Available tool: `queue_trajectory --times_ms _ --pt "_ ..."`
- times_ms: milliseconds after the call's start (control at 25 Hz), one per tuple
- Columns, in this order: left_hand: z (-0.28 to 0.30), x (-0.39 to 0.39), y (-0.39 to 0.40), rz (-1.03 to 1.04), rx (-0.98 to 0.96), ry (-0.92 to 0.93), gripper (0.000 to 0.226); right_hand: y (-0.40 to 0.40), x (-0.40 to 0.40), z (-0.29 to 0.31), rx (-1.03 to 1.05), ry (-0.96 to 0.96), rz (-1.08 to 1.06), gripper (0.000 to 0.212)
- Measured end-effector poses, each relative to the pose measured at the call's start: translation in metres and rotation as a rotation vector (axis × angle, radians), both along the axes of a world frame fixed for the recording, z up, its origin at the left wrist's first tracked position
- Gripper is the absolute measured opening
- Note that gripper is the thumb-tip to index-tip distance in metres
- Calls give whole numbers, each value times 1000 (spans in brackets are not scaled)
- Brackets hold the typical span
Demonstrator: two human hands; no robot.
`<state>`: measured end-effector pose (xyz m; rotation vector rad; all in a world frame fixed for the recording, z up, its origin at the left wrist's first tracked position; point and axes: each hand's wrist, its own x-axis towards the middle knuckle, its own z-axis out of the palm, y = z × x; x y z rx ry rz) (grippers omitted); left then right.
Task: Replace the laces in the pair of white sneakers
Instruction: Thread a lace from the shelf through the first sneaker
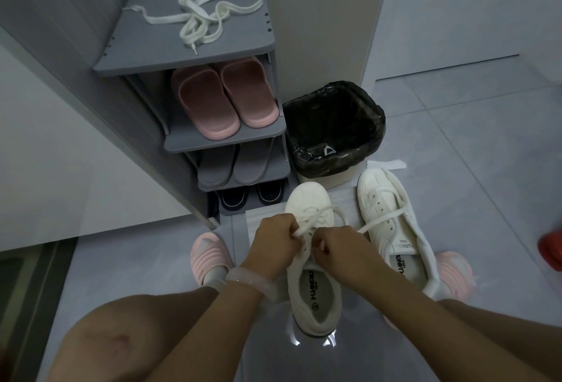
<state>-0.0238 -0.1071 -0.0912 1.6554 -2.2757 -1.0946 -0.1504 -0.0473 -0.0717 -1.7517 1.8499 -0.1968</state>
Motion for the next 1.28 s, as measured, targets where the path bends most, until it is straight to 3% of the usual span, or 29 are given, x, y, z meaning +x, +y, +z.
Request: queue_trajectory --times_ms 120,200,320,400,480,560,760,1000,1080,1200,1280 --pt "-3 4 0 112 147 86 28 -1 -1 -5 1 -124 -127 20" --pt "-1 5 1 135 178 134 20 -1 -3 -10 45 -228 -194 16" --pt "5 1 4 -39 131 41 23 1 2 -16 107 -298 -220 14" --pt "9 -1 6 -112 84 -37 31 1 4 -18 124 -254 -181 22" --pt "12 2 2 -98 65 -43 23 0 6 -18 88 -194 -148 26" --pt "12 7 -5 -32 147 0 12 1 6 -18 44 -186 -147 26" --pt "9 17 -12 187 454 216 20 -2 12 -17 11 -99 -153 32" --pt "9 17 -10 270 525 296 16 -3 16 -26 -114 -31 -65 22" --pt "9 16 -9 330 535 321 16 -6 3 -20 -215 -209 -195 17" --pt "9 14 -9 336 543 321 16 -19 -47 16 -504 -581 -744 27" --pt "11 15 -10 325 555 318 16 -26 -84 45 -673 -1037 -1071 29"
